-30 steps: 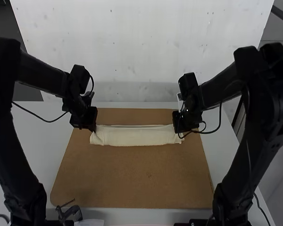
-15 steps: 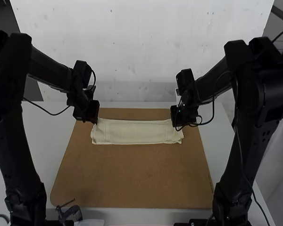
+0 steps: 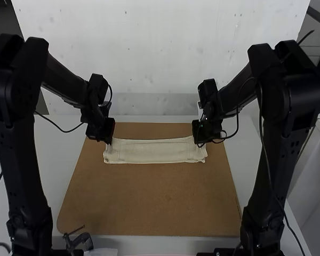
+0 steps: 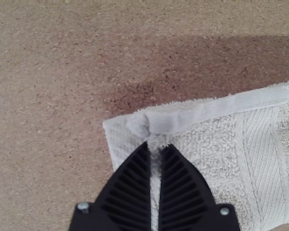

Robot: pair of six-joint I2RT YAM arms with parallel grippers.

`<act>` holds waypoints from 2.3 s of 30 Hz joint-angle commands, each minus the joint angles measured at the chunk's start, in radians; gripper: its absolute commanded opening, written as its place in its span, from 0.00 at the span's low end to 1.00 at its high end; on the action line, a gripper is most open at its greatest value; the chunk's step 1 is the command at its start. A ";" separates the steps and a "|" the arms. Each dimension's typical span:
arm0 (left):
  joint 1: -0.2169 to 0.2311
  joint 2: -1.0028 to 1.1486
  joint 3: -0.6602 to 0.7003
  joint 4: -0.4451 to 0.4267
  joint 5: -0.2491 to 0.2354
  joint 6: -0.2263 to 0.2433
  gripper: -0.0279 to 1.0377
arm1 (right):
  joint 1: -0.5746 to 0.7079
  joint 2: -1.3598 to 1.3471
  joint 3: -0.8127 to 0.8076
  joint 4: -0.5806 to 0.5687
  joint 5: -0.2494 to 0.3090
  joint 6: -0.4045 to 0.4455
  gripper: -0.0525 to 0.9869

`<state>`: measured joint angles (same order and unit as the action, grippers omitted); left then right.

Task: Fold the towel.

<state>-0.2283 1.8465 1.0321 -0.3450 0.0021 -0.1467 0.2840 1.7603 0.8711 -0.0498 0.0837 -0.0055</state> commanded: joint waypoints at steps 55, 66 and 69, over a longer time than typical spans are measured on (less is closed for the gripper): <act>0.188 -0.366 -0.083 0.008 0.035 0.025 0.97 | -0.307 0.044 0.072 -0.183 -0.050 0.114 0.07; 0.188 -0.389 -0.109 0.008 0.035 0.025 0.97 | -0.583 0.056 0.141 -0.182 -0.064 -0.051 0.07; 0.191 -0.389 -0.115 0.008 0.035 0.024 0.97 | -0.635 0.074 0.180 -0.186 -0.065 -0.073 0.07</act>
<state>-0.0498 1.4975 0.9230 -0.3428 0.0269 -0.1349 -0.2974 1.8229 0.9901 -0.2401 -0.0067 -0.0254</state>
